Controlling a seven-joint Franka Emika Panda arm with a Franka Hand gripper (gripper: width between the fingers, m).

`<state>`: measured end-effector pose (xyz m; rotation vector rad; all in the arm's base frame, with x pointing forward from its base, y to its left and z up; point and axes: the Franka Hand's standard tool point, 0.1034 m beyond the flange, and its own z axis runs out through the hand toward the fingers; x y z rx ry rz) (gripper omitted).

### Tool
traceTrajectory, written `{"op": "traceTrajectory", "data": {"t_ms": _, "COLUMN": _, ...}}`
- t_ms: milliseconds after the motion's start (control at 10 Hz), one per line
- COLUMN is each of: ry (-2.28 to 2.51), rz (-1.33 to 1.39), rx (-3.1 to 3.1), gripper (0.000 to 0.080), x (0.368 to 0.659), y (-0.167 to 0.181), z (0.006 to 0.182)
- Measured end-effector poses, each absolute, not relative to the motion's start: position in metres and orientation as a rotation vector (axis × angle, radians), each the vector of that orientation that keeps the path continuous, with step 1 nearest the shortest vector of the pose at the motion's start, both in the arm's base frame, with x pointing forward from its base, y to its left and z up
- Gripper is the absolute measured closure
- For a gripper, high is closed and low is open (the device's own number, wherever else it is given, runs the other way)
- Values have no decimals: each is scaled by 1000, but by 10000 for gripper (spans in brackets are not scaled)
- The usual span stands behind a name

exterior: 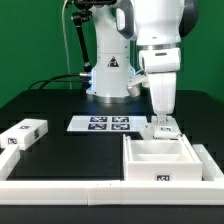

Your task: Assemble cabinet

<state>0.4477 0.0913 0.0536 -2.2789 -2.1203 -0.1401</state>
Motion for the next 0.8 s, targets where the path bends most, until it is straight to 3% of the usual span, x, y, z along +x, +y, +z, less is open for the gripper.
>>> {"op": "traceTrajectory", "data": {"t_ms": 800, "ry": -2116, "rz": -149, "rx": -2283, "gripper": 729, "x": 455, "y": 93, "z": 54}}
